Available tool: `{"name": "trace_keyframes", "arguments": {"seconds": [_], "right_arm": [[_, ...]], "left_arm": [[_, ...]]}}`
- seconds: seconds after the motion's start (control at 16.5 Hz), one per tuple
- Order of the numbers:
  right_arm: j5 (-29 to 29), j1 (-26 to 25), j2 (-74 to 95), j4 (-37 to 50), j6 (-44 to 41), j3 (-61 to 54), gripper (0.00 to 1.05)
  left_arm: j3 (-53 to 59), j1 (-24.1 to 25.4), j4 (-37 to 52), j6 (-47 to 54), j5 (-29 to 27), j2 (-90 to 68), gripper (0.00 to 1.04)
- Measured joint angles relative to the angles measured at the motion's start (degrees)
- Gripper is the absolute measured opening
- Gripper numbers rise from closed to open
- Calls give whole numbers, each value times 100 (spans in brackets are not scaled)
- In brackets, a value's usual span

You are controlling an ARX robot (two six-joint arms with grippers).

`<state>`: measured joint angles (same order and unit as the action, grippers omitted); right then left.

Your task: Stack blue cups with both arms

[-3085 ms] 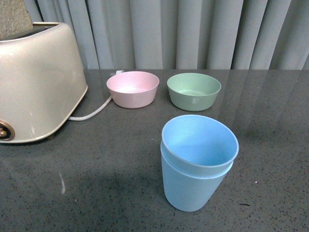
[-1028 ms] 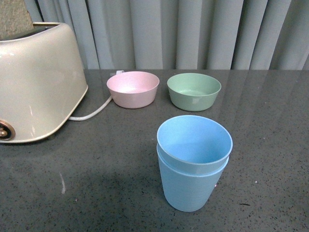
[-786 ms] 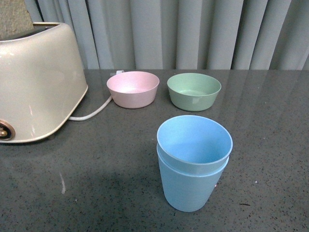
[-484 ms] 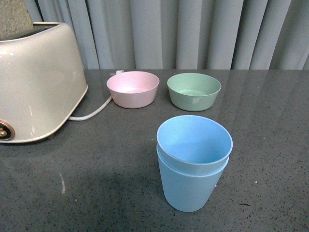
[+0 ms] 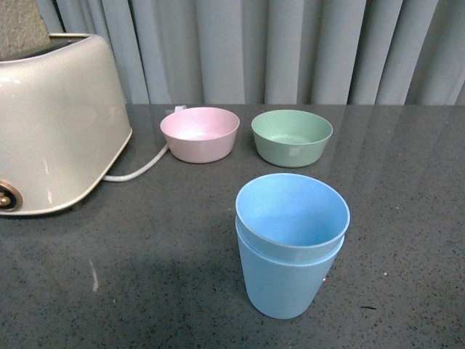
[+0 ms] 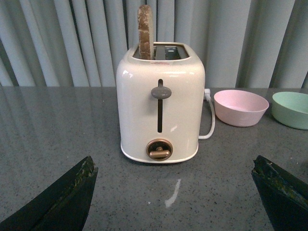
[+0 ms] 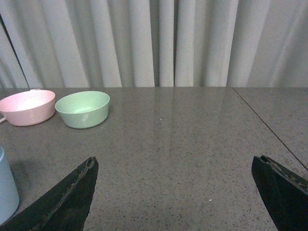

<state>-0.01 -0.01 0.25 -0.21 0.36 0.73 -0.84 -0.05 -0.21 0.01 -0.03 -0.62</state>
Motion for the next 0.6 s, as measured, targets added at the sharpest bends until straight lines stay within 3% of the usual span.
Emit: {"name": "trace_keyframes", "arguments": {"seconds": [0.6], "right_arm": [[0,0,0,0,0,0,98]], "left_arm": [[0,0,0,0,0,0,98]]}}
